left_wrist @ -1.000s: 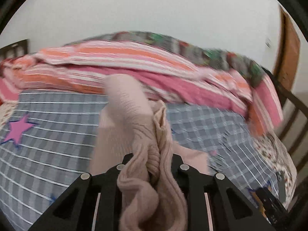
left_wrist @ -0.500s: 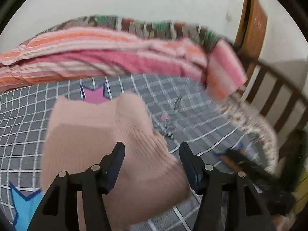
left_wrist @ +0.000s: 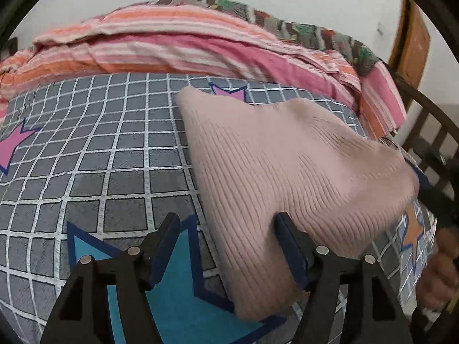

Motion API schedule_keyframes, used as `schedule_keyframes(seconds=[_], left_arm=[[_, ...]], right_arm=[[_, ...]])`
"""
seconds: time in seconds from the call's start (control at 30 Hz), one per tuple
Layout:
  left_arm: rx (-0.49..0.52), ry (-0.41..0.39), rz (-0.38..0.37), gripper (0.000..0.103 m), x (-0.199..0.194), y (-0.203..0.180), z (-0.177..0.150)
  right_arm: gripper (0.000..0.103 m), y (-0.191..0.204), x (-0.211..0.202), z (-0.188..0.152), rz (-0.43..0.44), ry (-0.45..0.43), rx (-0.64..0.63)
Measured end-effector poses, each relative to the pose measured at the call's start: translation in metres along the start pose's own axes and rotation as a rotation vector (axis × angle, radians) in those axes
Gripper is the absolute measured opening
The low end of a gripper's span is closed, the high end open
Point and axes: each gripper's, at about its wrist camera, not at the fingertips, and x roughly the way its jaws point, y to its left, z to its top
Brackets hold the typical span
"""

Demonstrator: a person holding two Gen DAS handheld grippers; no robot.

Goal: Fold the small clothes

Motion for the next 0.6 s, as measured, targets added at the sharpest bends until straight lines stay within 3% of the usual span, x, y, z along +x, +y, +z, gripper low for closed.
schedule_keyframes(seconds=[0.13, 0.2, 0.23, 0.27, 0.37, 0.43, 0.53, 0.6], left_arm=[[0.002, -0.033, -0.035, 0.068, -0.009, 0.002, -0.004], [-0.021, -0.054, -0.067, 0.068, -0.013, 0.008, -0.003], [-0.030, -0.059, -0.079, 0.068, -0.012, 0.010, 0.002], [-0.042, -0.065, -0.088, 0.068, -0.014, 0.014, 0.003], [-0.057, -0.062, -0.114, 0.068, -0.017, 0.024, 0.007], [-0.067, -0.071, -0.113, 0.068, -0.018, 0.028, 0.010], [-0.076, -0.073, -0.087, 0.068, -0.016, 0.031, 0.021], [-0.096, -0.060, -0.061, 0.068, -0.012, 0.033, 0.029]], right_arm=[[0.051, 0.016, 0.026, -0.010, -0.059, 0.049, -0.075], [0.034, 0.018, 0.037, -0.017, -0.096, 0.078, -0.102], [0.013, 0.018, 0.039, -0.020, -0.097, 0.091, -0.109], [0.010, 0.018, 0.039, -0.024, -0.099, 0.094, -0.126], [0.005, 0.016, 0.027, -0.030, -0.102, 0.067, -0.171], [0.005, 0.005, 0.021, -0.031, -0.101, 0.069, -0.120], [0.005, -0.004, 0.036, -0.040, -0.171, 0.167, -0.117], [0.004, 0.002, 0.038, -0.044, -0.204, 0.178, -0.158]])
